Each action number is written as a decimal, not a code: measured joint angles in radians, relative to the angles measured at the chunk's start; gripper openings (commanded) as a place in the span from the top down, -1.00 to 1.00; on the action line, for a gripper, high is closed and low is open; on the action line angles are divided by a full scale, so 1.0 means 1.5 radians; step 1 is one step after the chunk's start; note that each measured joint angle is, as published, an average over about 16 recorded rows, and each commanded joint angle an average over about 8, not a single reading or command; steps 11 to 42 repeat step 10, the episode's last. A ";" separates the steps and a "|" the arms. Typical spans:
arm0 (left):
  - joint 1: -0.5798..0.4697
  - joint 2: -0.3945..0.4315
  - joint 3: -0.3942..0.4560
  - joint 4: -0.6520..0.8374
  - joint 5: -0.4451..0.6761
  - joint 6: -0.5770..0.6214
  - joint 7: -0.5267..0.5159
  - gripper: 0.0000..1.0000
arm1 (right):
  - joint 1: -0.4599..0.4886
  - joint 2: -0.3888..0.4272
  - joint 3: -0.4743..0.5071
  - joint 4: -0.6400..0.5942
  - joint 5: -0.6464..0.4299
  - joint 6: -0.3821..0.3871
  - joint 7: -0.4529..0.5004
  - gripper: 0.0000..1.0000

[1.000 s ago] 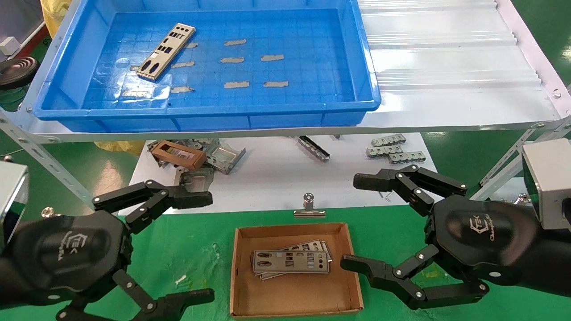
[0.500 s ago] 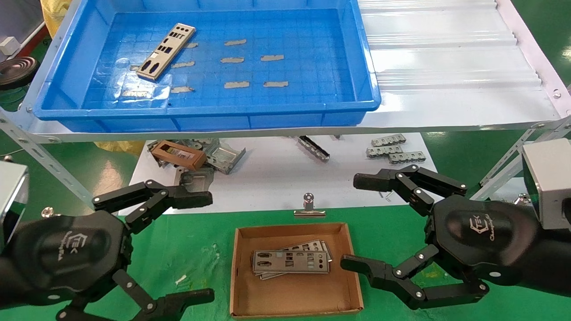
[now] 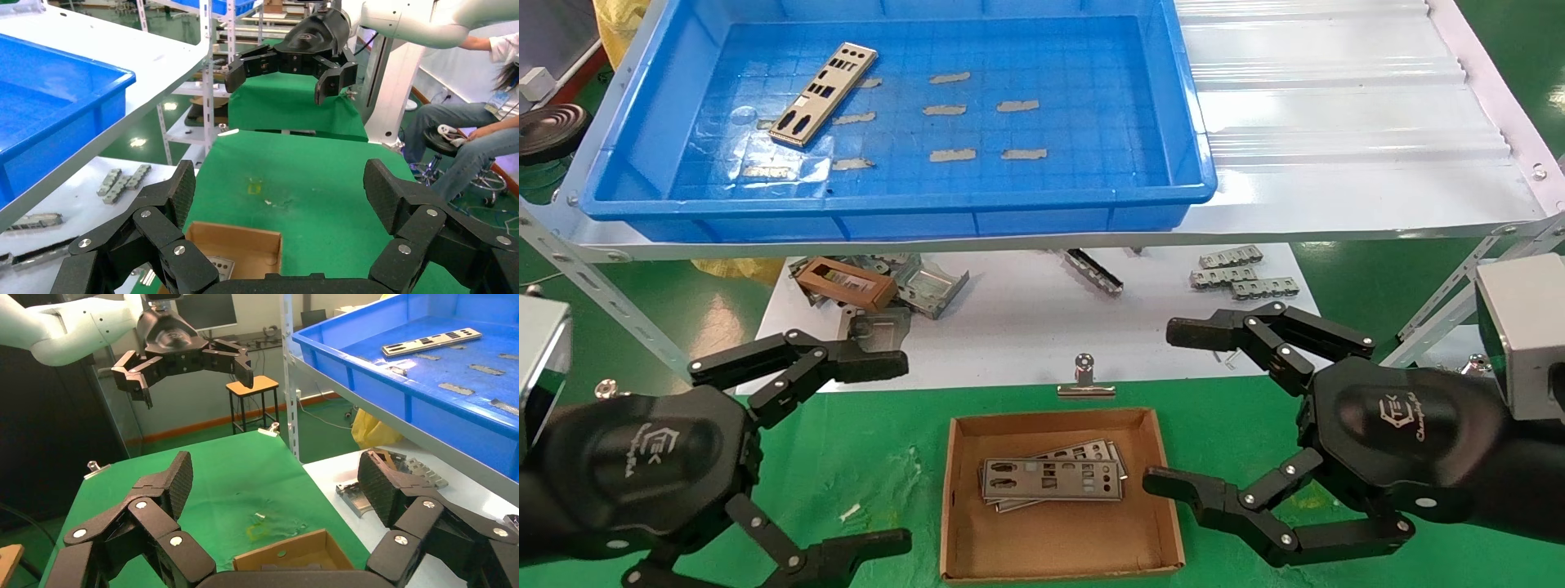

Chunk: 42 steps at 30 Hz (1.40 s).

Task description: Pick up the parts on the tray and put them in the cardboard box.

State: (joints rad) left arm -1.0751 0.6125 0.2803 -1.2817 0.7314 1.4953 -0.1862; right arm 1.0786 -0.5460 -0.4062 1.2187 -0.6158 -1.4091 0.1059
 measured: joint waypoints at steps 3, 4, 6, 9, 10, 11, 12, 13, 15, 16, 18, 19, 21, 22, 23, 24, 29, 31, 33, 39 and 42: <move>0.000 0.000 0.000 0.000 0.000 0.000 0.000 -1.00 | 0.000 0.000 0.000 0.000 0.000 0.000 0.000 -1.00; 0.000 0.000 0.000 0.000 0.000 0.000 0.000 -1.00 | 0.000 0.000 0.000 0.000 0.000 0.000 0.000 -1.00; 0.000 0.000 0.000 0.000 0.000 0.000 0.000 -1.00 | 0.000 0.000 0.000 0.000 0.000 0.000 0.000 -1.00; 0.000 0.000 0.000 0.000 0.000 0.000 0.000 -1.00 | 0.000 0.000 0.000 0.000 0.000 0.000 0.000 -1.00; 0.000 0.000 0.000 0.000 0.000 0.000 0.000 -1.00 | 0.000 0.000 0.000 0.000 0.000 0.000 0.000 -1.00; 0.000 0.000 0.000 0.000 0.000 0.000 0.000 -1.00 | 0.000 0.000 0.000 0.000 0.000 0.000 0.000 -1.00; 0.000 0.000 0.000 0.000 0.000 0.000 0.000 -1.00 | 0.000 0.000 0.000 0.000 0.000 0.000 0.000 -1.00; 0.000 0.000 0.000 0.000 0.000 0.000 0.000 -1.00 | 0.000 0.000 0.000 0.000 0.000 0.000 0.000 -1.00; 0.000 0.000 0.000 0.000 0.000 0.000 0.000 -1.00 | 0.000 0.000 0.000 0.000 0.000 0.000 0.000 -1.00; 0.000 0.000 0.000 0.000 0.000 0.000 0.000 -1.00 | 0.000 0.000 0.000 0.000 0.000 0.000 0.000 -1.00; 0.000 0.000 0.000 0.000 0.000 0.000 0.000 -1.00 | 0.000 0.000 0.000 0.000 0.000 0.000 0.000 -1.00; 0.000 0.000 0.000 0.000 0.000 0.000 0.000 -1.00 | 0.000 0.000 0.000 0.000 0.000 0.000 0.000 -1.00; 0.000 0.000 0.000 0.000 0.000 0.000 0.000 -1.00 | 0.000 0.000 0.000 0.000 0.000 0.000 0.000 -1.00; 0.000 0.000 0.000 0.000 0.000 0.000 0.000 -1.00 | 0.000 0.000 0.000 0.000 0.000 0.000 0.000 -1.00; 0.000 0.000 0.000 0.000 0.000 0.000 0.000 -1.00 | 0.000 0.000 0.000 0.000 0.000 0.000 0.000 -1.00; 0.000 0.000 0.000 0.000 0.000 0.000 0.000 -1.00 | 0.000 0.000 0.000 0.000 0.000 0.000 0.000 -1.00; 0.000 0.000 0.000 0.000 0.000 0.000 0.000 -1.00 | 0.000 0.000 0.000 0.000 0.000 0.000 0.000 -1.00; 0.000 0.000 0.000 0.000 0.000 0.000 0.000 -1.00 | 0.000 0.000 0.000 0.000 0.000 0.000 0.000 -1.00; 0.000 0.000 0.000 0.000 0.000 0.000 0.000 -1.00 | 0.000 0.000 0.000 0.000 0.000 0.000 0.000 -1.00; 0.000 0.000 0.000 0.000 0.000 0.000 0.000 -1.00 | 0.000 0.000 0.000 0.000 0.000 0.000 0.000 -1.00; 0.000 0.000 0.000 0.000 0.000 0.000 0.000 -1.00 | 0.000 0.000 0.000 0.000 0.000 0.000 0.000 -1.00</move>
